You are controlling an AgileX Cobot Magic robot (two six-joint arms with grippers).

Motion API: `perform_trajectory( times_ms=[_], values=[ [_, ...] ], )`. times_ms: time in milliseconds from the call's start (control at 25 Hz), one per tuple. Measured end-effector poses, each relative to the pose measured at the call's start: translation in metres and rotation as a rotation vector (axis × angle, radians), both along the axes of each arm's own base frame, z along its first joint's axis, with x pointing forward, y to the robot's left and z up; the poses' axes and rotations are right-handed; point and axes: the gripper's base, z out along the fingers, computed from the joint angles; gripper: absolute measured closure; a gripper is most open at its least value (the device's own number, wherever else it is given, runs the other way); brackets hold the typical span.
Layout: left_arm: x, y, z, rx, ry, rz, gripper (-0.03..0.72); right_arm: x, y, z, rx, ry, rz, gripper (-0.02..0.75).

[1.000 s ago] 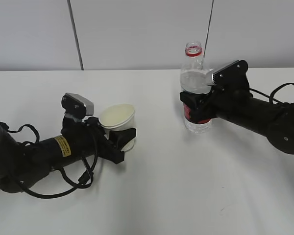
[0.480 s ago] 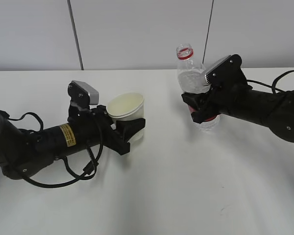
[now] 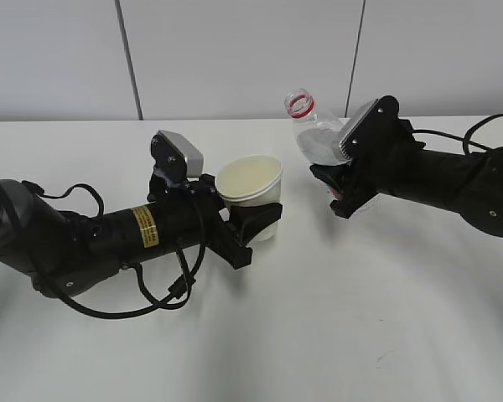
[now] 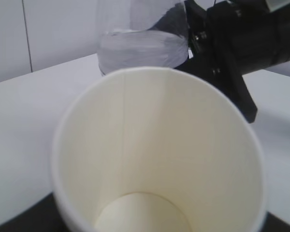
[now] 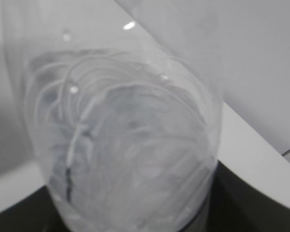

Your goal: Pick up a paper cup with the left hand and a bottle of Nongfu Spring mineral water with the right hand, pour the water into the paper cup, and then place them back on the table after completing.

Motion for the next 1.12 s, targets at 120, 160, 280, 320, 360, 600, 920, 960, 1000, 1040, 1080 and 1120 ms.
perform_trajectory(
  times_ms=[120,160,280,320,360,600,920,960,1000,1040,1080,1120],
  values=[
    [0.001,0.0,0.0,0.003,0.0,0.002,0.305,0.0,0.0,0.0,-0.078,-0.045,0.034,0.325],
    [0.001,0.0,0.0,0.005,0.001,0.003,0.305,0.0,0.0,0.0,-0.098,-0.057,0.043,0.325],
    [0.001,0.0,0.0,0.007,0.002,0.002,0.305,0.0,0.0,0.0,-0.147,-0.084,0.065,0.325],
    [0.001,0.0,0.0,0.008,0.002,0.002,0.305,0.0,0.0,0.0,-0.165,-0.094,0.073,0.325],
    [0.001,0.0,0.0,0.008,0.002,0.003,0.305,0.0,0.0,0.001,-0.181,-0.106,0.08,0.325],
    [0.001,0.0,-0.001,0.018,0.006,0.001,0.305,0.0,0.0,0.01,-0.249,-0.167,0.105,0.328],
    [-0.002,-0.001,-0.004,0.046,0.012,-0.023,0.305,0.0,-0.001,0.015,-0.308,-0.203,0.125,0.328],
    [-0.002,-0.002,-0.004,0.047,0.012,-0.026,0.305,0.0,-0.001,0.015,-0.314,-0.206,0.127,0.328],
    [-0.003,-0.003,-0.004,0.048,0.013,-0.03,0.305,0.0,-0.001,0.014,-0.322,-0.21,0.13,0.328],
    [-0.004,-0.004,-0.004,0.052,0.014,-0.035,0.305,0.0,-0.001,0.014,-0.328,-0.211,0.131,0.328],
    [-0.005,-0.006,-0.005,0.056,0.015,-0.04,0.305,0.0,-0.001,0.014,-0.335,-0.215,0.134,0.328],
    [-0.006,-0.007,-0.005,0.059,0.017,-0.045,0.305,0.0,-0.001,0.014,-0.341,-0.216,0.136,0.328]
  ],
)
